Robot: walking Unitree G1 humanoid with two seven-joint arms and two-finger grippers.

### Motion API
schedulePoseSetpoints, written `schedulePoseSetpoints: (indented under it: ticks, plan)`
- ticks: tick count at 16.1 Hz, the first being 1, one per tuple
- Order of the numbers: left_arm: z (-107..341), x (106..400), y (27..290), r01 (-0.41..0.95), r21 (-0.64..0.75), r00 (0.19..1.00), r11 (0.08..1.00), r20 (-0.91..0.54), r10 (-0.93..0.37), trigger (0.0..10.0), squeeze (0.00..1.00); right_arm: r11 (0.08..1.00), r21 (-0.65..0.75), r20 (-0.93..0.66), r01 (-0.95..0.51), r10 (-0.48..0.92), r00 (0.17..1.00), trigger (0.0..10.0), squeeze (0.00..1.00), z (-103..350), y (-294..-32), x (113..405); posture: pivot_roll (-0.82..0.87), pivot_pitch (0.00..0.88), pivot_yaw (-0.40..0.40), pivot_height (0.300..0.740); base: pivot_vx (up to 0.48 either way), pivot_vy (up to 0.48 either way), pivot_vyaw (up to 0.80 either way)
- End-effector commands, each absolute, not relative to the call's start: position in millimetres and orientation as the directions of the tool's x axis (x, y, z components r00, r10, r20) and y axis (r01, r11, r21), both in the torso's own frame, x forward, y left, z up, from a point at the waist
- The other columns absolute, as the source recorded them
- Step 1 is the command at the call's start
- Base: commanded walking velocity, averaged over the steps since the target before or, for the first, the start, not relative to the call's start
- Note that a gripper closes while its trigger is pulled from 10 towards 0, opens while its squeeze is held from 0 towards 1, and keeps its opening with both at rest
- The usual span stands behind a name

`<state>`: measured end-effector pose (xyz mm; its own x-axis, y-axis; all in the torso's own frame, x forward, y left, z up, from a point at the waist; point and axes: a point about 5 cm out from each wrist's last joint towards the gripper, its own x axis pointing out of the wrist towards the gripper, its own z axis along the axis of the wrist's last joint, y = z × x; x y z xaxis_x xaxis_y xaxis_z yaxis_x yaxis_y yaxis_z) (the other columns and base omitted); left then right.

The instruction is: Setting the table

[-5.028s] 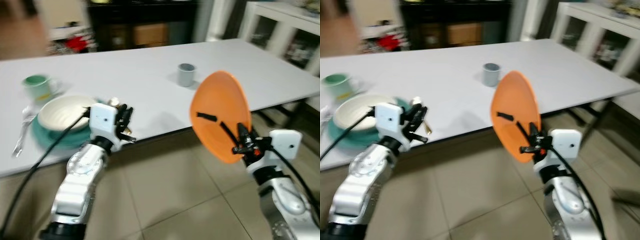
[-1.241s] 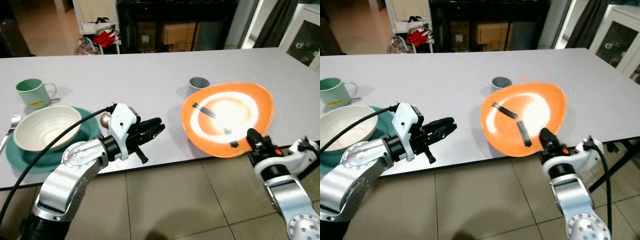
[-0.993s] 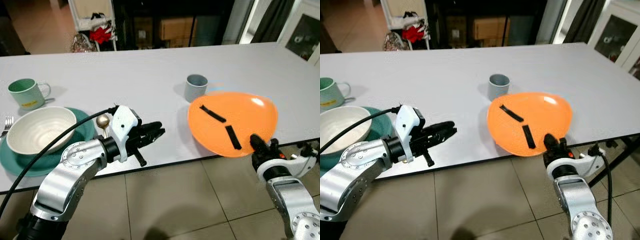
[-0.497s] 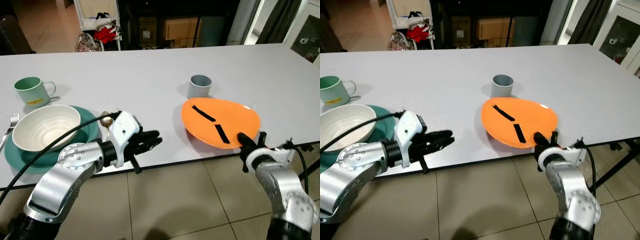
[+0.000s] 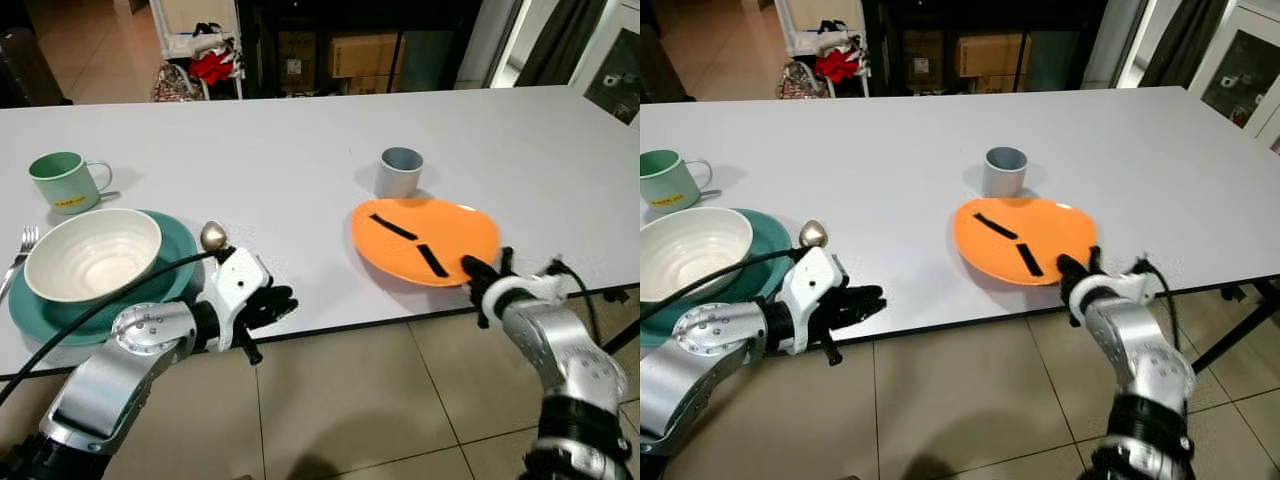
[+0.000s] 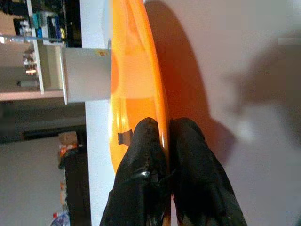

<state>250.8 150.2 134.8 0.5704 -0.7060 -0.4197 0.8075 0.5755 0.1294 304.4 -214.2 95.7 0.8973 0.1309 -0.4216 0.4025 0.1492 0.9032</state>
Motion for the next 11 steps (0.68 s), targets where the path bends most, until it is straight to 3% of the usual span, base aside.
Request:
schedulePoseSetpoints:
  ticks: [1,6,9,11]
  plan:
    - [131,250,152,0.808,0.133,0.567,0.574,-0.439,-0.697,10.0,0.00,0.166,0.922,-0.373,0.349,0.149,0.916,10.0,0.00,105,-213,314,-0.15,0.000,-0.015,0.740,0.000,0.000,0.00]
    - [125,245,157,0.802,0.119,0.566,0.585,-0.463,-0.682,10.0,0.00,0.253,0.904,-0.398,0.344,0.203,0.895,10.0,0.00,97,-202,330,-0.14,0.000,-0.015,0.740,0.000,0.000,0.00]
    - [126,246,159,0.785,0.128,0.590,0.606,-0.450,-0.670,10.0,0.00,0.310,0.907,-0.348,0.286,0.168,0.922,10.0,0.00,96,-203,338,-0.13,0.000,-0.028,0.740,0.000,0.000,0.00]
    - [127,247,159,0.782,0.132,0.595,0.609,-0.448,-0.667,10.0,0.00,0.292,0.911,-0.341,0.290,0.138,0.930,10.0,0.00,94,-206,341,-0.13,0.000,-0.031,0.740,0.000,0.000,0.00]
